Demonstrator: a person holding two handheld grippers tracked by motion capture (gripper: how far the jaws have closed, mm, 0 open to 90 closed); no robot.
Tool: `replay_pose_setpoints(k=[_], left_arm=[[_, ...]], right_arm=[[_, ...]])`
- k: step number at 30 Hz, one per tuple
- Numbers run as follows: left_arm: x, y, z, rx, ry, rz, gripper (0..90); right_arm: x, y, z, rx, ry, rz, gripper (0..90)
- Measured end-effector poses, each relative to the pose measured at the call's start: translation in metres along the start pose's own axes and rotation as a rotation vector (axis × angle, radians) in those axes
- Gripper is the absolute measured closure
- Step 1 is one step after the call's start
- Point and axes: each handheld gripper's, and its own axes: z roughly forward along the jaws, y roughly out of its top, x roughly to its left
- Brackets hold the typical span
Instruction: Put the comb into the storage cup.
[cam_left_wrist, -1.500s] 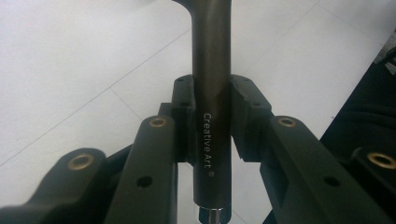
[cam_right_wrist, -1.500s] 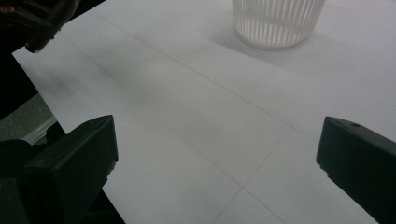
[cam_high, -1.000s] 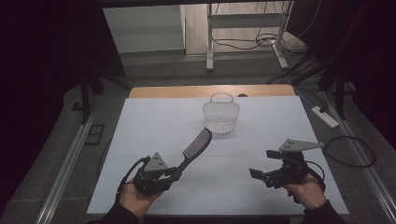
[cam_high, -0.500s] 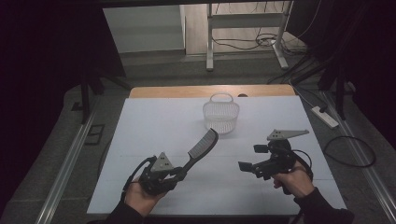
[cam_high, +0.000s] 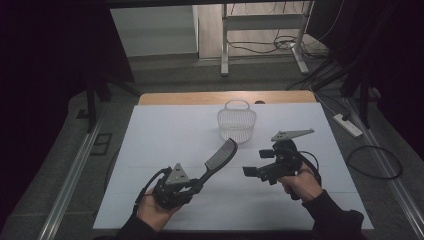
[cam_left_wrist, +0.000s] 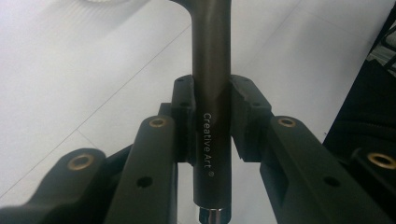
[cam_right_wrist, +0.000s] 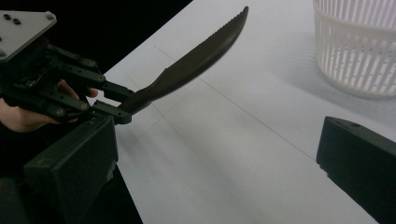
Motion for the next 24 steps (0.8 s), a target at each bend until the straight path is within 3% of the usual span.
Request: replay_pose_setpoints(k=[12,24], left_arm=[[-0.002,0.003,0.003,-0.003,-0.001,0.013,72.6],[-0.002,0.004,0.005,-0.009,-0.009,0.011,72.6]], right_arm=[[0.005,0.017,0.022,0.063,0.028,0.026,0.0],[0.002,0.031,0.041,0.09,0.07,0.091,0.0]])
